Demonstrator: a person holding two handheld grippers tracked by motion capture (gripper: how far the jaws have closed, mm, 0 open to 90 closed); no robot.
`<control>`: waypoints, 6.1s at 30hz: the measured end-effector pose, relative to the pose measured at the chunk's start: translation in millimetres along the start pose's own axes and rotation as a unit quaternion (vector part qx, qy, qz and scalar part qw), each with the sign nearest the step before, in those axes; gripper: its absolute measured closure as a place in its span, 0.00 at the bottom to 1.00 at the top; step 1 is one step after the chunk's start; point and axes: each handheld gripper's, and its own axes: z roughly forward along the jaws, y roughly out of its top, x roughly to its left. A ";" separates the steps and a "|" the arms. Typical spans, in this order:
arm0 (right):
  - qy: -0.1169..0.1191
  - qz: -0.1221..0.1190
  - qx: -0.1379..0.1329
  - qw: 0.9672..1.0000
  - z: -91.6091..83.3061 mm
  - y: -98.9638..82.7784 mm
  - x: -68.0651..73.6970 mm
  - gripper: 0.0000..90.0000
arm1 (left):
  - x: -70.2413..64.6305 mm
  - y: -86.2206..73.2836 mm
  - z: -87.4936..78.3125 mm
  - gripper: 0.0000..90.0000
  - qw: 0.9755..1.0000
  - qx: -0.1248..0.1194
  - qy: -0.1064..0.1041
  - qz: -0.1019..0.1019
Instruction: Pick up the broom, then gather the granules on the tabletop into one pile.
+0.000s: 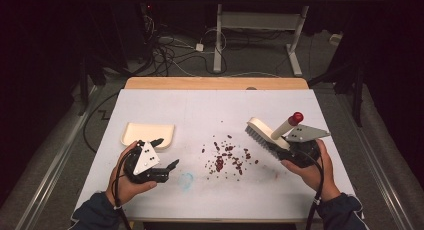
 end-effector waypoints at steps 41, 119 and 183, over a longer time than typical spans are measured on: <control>-0.078 0.030 0.076 0.994 52.3 -11.4 -38.4 0.75 | 3.0 -42.8 -6.8 0.23 0.998 0.059 -0.005 -0.023; 0.128 -0.212 -0.006 0.969 96.9 5.1 45.6 0.73 | -3.3 -39.8 -4.1 0.20 0.997 0.069 -0.026 -0.016; -0.070 0.041 0.011 0.997 46.1 28.4 72.0 0.75 | -7.7 -34.7 -5.8 0.20 0.998 0.063 -0.029 -0.005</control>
